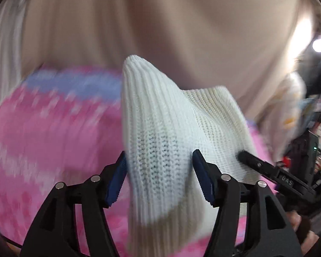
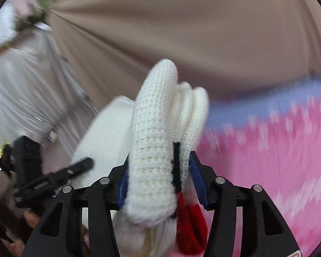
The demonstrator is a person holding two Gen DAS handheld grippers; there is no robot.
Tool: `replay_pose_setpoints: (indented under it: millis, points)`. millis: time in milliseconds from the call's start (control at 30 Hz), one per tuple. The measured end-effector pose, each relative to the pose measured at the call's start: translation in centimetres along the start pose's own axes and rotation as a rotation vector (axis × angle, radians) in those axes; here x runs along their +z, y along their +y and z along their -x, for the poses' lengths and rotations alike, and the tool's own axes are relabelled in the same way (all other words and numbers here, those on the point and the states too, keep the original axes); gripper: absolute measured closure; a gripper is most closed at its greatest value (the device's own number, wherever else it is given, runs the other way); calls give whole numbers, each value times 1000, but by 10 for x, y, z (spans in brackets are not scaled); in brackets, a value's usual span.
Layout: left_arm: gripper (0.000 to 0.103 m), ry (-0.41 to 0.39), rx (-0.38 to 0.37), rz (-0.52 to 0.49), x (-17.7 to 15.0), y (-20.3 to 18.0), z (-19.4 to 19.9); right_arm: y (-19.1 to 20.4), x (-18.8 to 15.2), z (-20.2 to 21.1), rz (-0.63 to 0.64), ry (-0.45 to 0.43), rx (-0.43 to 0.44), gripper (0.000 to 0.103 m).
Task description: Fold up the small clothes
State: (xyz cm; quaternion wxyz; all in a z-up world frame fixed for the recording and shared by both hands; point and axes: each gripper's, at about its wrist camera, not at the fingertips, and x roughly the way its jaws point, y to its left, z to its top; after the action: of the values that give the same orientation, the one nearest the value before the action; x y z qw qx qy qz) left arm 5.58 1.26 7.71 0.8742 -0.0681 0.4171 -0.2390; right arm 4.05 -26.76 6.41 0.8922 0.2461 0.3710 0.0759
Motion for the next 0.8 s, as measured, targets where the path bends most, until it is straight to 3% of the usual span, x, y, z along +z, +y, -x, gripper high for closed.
replay_pose_setpoints:
  millis: [33,67,100,200,300,367,467,533,633,667,700,767,800]
  points:
    - [49,77,81,39,-23,22,-28,-18,-22,-27,-52,94,-67,58]
    - [52,138,112,83,-40,42,-41,-32,-39,-39,-102,152,-83,68]
    - [54,177,100,145,-55,58,-48,-42,-55,-41,-158,184,-79,68]
    - [51,155,67,228,-69,77,-36,-39,-66,-28,-174,178,-84,66]
    - [37,145,61,234,-60,76,-32,-22,-53,-34,-118,161,-108,46]
    - [35,169,76,221,-56,75,-42,-16,-44,-53,-108,183,-103,34]
    - [35,186,91,242,-53,76,-61,-17,-39,-91,-48,239,-159,31]
    - [26,178,71,294,-51,87,-70,-19,-29,-117,-22,263,-180,29]
    - [26,205,21,395,-40,110,-97,-37,-21,-150,-93,300,-169,23]
    - [29,220,10,405,-39,113,-105,-44,-21,-159,-139,318,-138,29]
    - [44,229,-29,403,-37,114,-112,-47,-22,-163,-183,326,-87,42]
    - [58,238,-50,366,-27,108,-117,-41,-19,-159,-197,295,-63,65]
    - [63,222,-67,346,-20,102,-112,-33,-15,-148,-185,259,-39,67]
